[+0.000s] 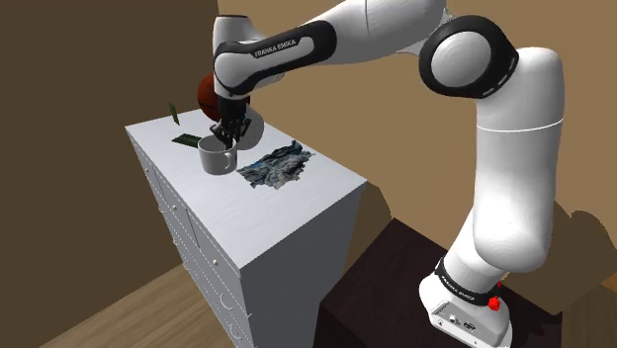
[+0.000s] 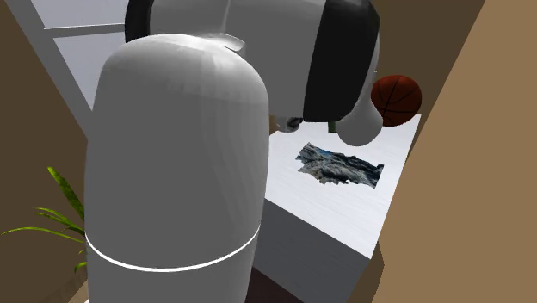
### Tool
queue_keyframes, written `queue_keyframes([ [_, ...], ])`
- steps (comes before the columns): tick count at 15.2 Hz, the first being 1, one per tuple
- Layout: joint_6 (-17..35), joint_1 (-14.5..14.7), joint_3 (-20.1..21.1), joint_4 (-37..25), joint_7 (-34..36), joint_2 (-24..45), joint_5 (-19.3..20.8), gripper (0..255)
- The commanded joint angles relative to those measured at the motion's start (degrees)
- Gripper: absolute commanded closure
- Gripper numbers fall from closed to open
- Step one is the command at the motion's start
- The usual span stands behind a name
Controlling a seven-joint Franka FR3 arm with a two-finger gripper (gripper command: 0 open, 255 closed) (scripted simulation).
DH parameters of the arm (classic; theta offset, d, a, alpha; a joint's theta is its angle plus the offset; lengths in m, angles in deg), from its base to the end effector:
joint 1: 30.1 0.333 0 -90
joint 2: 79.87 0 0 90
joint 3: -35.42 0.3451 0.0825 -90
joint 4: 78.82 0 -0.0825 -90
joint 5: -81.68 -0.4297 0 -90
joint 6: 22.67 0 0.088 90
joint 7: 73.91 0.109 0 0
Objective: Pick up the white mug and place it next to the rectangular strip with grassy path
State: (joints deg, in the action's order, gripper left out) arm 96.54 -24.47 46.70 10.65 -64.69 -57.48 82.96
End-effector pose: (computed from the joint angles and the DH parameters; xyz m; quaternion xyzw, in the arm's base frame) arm 0.7115 0.1952 0.4450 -0.9954 -0.0619 -0.0601 0.0413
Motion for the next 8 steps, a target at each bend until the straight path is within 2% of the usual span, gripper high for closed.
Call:
queue_keyframes([
  [1,-2.41,0.25,-0.41,-7.57,-0.33,5.21,0.74,255],
  [4,-6.37,0.93,-1.03,-20.25,-0.92,14.00,1.70,255],
  [6,-10.37,1.66,-1.49,-31.49,-1.44,21.24,2.27,255],
  [7,-13.30,2.21,-1.75,-39.09,-1.77,25.89,2.56,255],
  [8,-17.75,3.08,-2.09,-49.95,-2.21,32.25,2.86,255],
])
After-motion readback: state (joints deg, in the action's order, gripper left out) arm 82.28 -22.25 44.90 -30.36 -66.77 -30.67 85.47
